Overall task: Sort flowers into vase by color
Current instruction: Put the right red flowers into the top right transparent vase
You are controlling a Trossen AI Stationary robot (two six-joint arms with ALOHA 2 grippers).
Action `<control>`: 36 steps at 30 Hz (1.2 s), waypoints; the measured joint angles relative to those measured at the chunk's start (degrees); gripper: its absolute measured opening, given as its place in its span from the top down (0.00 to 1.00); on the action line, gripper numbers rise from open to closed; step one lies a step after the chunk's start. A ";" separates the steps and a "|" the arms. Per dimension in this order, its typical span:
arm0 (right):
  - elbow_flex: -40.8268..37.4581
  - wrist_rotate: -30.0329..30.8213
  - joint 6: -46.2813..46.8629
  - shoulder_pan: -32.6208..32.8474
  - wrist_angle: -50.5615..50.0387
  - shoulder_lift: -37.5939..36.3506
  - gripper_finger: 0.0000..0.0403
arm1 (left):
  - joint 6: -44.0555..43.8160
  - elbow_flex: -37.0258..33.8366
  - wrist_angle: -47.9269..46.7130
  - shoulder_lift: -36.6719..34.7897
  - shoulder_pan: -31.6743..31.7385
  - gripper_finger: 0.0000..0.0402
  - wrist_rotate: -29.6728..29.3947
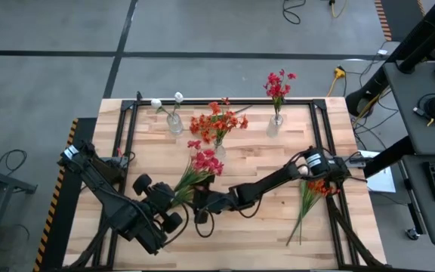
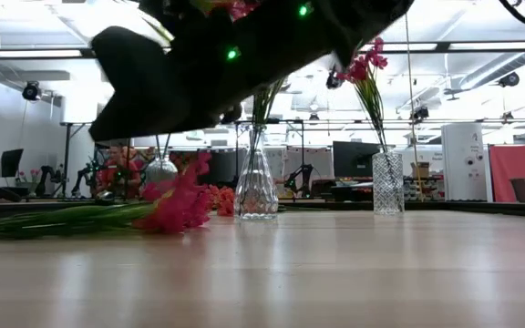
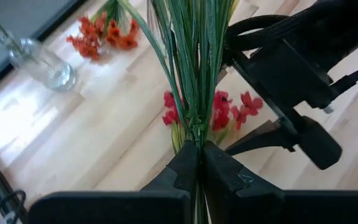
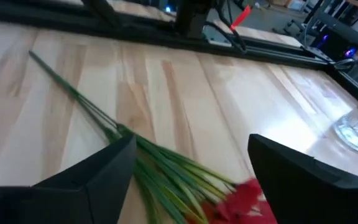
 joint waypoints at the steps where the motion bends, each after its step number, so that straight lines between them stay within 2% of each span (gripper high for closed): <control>1: -0.16 0.03 -0.09 0.08 -1.26 -0.62 0.23 | 0.44 0.00 -0.03 0.00 0.00 1.00 -0.57; 8: -6.67 2.74 -1.42 1.17 -5.64 -8.25 0.21 | 2.87 0.00 0.01 0.00 0.00 1.00 -9.57; 15: -20.02 4.22 1.32 2.91 -4.85 -20.87 0.21 | 9.52 -0.04 2.31 -0.02 -0.29 1.00 -16.39; 21: -31.41 4.44 4.30 5.96 0.06 -29.87 0.21 | 28.11 -0.07 16.76 -0.02 -0.44 1.00 -17.58; 24: -34.65 4.48 5.28 7.53 1.49 -33.22 0.21 | 37.18 -0.07 23.38 -0.02 -0.41 1.00 -17.90; 31: -37.28 4.52 4.05 9.98 3.09 -37.43 0.24 | 55.47 -0.07 37.80 -0.07 -0.37 1.00 -17.99; 36: -37.37 4.54 2.74 10.28 3.00 -38.54 0.24 | 66.22 -0.09 41.31 -0.08 0.22 1.00 -17.62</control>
